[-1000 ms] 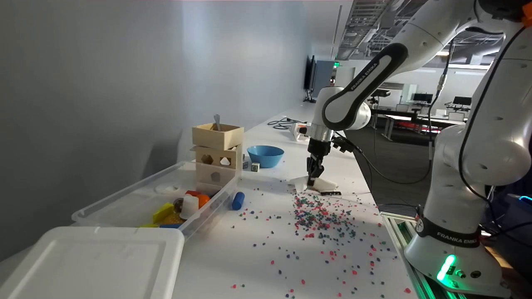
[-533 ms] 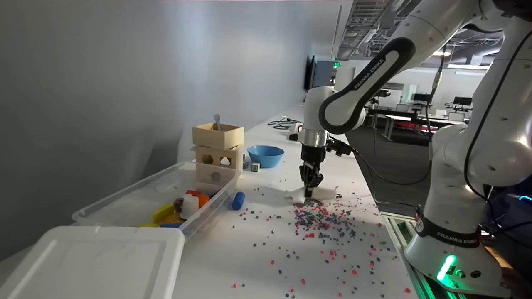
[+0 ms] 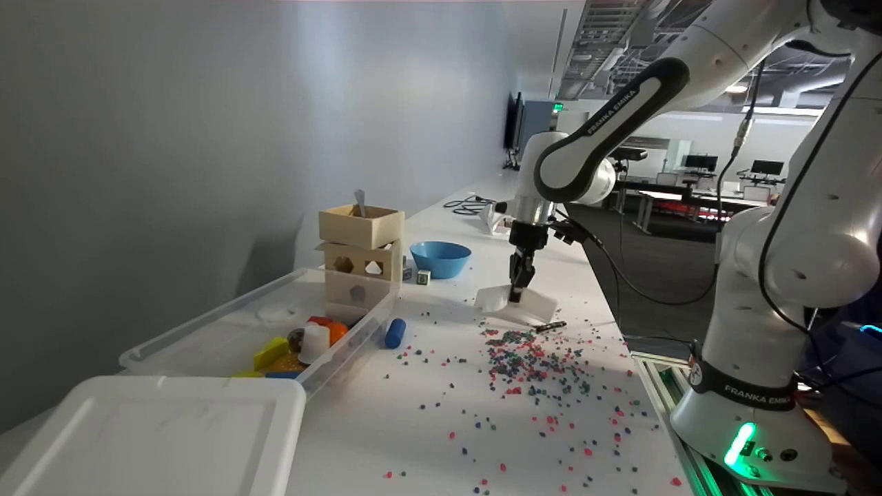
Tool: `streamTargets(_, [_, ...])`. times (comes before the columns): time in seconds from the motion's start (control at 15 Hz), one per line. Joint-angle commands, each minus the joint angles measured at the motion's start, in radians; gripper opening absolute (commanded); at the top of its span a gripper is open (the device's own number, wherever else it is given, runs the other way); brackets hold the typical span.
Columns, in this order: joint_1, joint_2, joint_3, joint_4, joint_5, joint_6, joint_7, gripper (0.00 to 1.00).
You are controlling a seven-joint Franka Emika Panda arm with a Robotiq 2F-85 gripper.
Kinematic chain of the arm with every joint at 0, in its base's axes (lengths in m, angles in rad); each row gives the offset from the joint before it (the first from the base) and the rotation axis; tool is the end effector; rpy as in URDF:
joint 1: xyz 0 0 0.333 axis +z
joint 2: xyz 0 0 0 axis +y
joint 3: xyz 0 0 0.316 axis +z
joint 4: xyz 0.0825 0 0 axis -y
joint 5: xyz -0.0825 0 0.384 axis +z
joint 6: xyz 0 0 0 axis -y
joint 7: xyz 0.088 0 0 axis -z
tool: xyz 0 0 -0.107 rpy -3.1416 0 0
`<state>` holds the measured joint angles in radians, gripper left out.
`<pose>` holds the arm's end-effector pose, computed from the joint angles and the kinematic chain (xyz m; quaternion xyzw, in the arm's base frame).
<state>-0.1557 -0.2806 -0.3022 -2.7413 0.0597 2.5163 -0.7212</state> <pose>0.3534 -0.1675 0.3064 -0.9917 -0.1120 -0.0499 0.0379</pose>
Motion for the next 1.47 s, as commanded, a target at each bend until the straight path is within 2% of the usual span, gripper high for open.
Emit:
streamTargets(0.0, [-0.125, -0.122, -0.078, -0.011, -0.057, -0.014, 0.029, 0.00])
streamTargets(0.27, [-0.237, -0.161, -0.128, -0.012, -0.097, 0.022, 0.075, 0.00])
streamTargets(0.53, [-0.401, -0.130, -0.094, -0.005, -0.314, 0.052, 0.259, 0.00])
streamTargets(0.87, [-0.562, -0.126, -0.045, -0.002, -0.545, -0.013, 0.503, 0.00])
streamTargets(1.0, [-0.578, -0.125, -0.026, -0.003, -0.567, -0.059, 0.547, 0.00])
streamTargets(1.13, [-0.562, -0.115, -0.016, -0.004, -0.553, -0.110, 0.552, 0.00])
streamTargets(1.2, [-0.551, -0.129, -0.045, -0.003, -0.532, -0.073, 0.513, 0.02])
streamTargets(1.4, [-0.547, -0.119, -0.032, -0.003, -0.534, -0.097, 0.532, 0.02])
